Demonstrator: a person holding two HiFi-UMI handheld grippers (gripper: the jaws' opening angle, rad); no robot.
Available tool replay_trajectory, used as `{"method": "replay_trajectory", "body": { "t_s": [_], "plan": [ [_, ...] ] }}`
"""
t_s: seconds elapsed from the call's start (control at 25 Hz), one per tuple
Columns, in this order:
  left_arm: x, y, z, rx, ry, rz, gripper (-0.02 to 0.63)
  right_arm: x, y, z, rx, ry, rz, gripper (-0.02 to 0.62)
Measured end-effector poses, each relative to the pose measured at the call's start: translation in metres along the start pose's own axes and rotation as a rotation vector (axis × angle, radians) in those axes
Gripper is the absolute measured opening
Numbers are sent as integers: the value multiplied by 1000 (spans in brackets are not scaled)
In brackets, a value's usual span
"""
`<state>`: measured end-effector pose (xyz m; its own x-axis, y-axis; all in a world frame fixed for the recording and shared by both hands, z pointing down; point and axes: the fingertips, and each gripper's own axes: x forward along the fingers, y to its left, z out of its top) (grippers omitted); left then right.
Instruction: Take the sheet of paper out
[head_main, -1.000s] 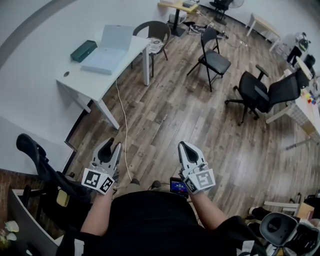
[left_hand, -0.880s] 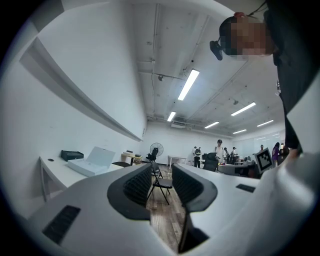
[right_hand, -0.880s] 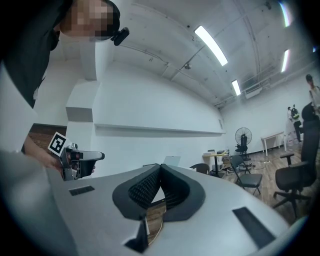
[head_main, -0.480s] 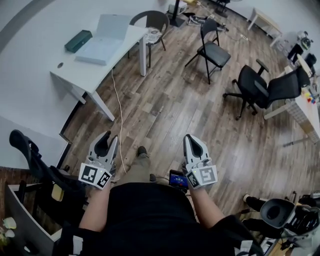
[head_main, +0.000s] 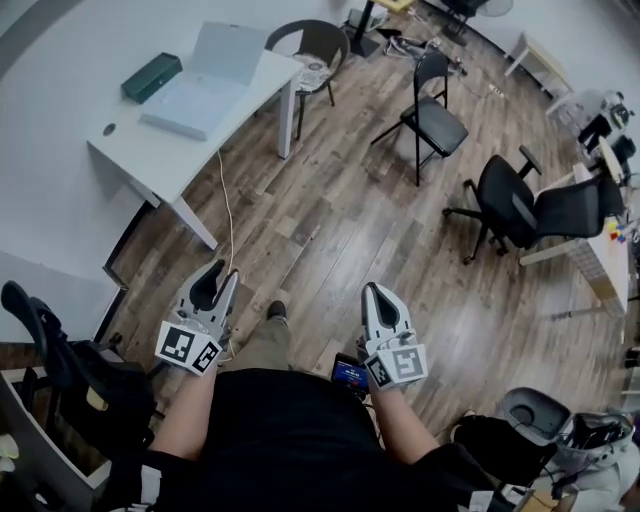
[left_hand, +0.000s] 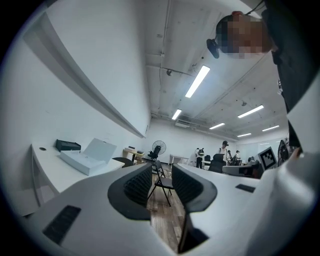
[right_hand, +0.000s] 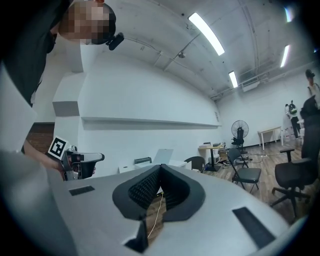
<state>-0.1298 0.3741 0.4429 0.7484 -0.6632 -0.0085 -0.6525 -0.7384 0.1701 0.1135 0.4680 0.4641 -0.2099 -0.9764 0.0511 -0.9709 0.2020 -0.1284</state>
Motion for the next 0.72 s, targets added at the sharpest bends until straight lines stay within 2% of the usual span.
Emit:
{"method": "replay_trajectory", "body": {
  "t_s": [0.44,0.72],
  "plan": [
    [123,100,12,-14,11,-8,121,154,-45,28,-45,11,23,9],
    [183,141,9,-30,10,-26,121,215,-70,36,-43,-4,14,9]
  ]
}}
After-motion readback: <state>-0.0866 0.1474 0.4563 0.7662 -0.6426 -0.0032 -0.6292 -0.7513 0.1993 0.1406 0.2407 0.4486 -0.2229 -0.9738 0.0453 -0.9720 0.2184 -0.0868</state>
